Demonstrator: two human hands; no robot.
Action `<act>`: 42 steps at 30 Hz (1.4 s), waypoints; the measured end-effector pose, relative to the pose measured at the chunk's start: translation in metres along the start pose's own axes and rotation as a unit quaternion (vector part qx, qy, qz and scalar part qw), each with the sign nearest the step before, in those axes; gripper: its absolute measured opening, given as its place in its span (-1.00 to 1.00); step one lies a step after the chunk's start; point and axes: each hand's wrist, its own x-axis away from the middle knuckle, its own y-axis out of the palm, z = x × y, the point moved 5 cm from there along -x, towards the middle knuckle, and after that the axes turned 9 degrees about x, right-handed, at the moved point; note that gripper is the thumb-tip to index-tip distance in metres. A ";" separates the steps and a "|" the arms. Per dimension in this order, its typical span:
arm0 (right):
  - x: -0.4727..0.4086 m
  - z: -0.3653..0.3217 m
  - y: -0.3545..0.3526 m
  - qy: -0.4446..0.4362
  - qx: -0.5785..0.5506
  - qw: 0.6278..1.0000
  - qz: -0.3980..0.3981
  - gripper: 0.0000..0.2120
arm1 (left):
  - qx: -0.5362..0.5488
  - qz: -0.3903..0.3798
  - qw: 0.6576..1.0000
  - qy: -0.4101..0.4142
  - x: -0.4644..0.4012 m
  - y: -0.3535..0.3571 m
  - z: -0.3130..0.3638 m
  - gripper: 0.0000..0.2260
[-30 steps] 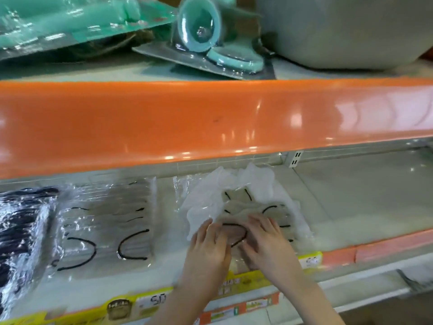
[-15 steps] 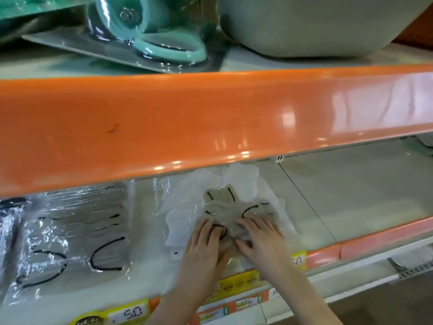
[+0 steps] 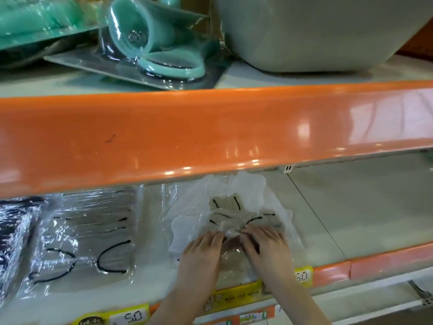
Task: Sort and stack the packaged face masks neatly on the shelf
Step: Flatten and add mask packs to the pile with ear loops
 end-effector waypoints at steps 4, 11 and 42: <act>0.001 -0.007 -0.004 -0.048 0.000 0.999 -0.006 -0.66 | -0.020 0.024 0.999 -0.007 -0.009 -0.014 -0.008 -0.53; 0.003 -0.018 -0.005 -0.082 0.012 0.996 0.019 -0.74 | 0.004 0.061 0.998 -0.005 -0.009 -0.042 -0.022 -0.78; -0.005 -0.222 0.033 -0.228 -0.134 0.964 -0.026 -0.72 | -0.107 0.156 0.982 0.010 0.087 -0.168 -0.142 -0.58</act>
